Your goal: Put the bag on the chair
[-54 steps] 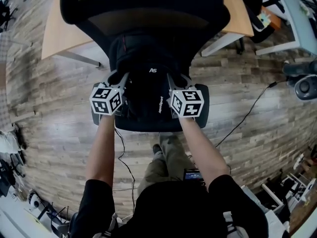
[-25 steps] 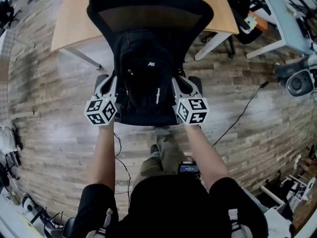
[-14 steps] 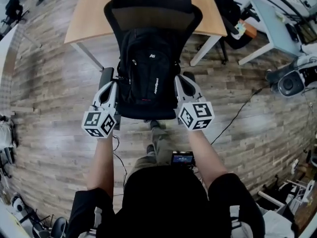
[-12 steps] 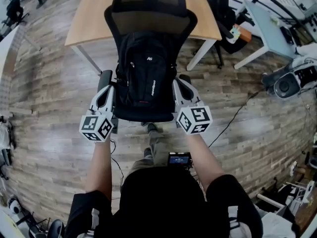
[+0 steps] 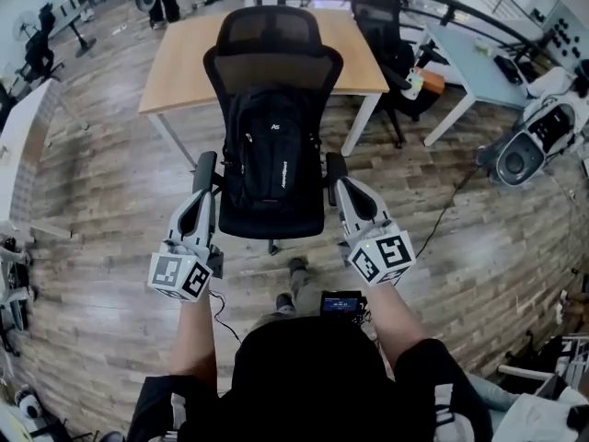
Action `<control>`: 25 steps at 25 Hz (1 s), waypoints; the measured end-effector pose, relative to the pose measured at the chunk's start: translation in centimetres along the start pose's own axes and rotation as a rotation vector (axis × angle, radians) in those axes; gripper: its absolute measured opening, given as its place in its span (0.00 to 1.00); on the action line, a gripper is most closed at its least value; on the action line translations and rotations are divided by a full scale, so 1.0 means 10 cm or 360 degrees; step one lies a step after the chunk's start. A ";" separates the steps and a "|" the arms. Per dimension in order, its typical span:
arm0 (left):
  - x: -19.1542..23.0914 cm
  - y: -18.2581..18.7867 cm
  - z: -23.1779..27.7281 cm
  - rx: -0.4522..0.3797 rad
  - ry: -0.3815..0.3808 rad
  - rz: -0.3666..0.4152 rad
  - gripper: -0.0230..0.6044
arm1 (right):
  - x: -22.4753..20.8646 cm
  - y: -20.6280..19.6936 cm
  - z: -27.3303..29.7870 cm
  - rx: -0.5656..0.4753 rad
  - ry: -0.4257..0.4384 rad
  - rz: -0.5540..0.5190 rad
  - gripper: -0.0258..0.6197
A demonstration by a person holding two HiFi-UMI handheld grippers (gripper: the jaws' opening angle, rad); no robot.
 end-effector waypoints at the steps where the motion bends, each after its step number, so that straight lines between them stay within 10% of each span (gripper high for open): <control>1: -0.07 0.04 -0.06 -0.0006 0.0001 0.0021 0.04 | 0.00 0.03 -0.10 -0.0008 -0.0011 0.0003 0.06; 25: -1.48 -0.68 -0.79 0.0189 0.0154 -0.0019 0.04 | -0.29 -0.57 -1.47 0.0166 0.0021 0.0022 0.05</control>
Point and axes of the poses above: the fingertips, and each gripper's own axes: z forward along the fingers, x to its left, y out of its top, the point moved 9 cm from there along -z, backward along the fingers, and after that the axes turned 8 degrees about -y, right-handed, at the moved point
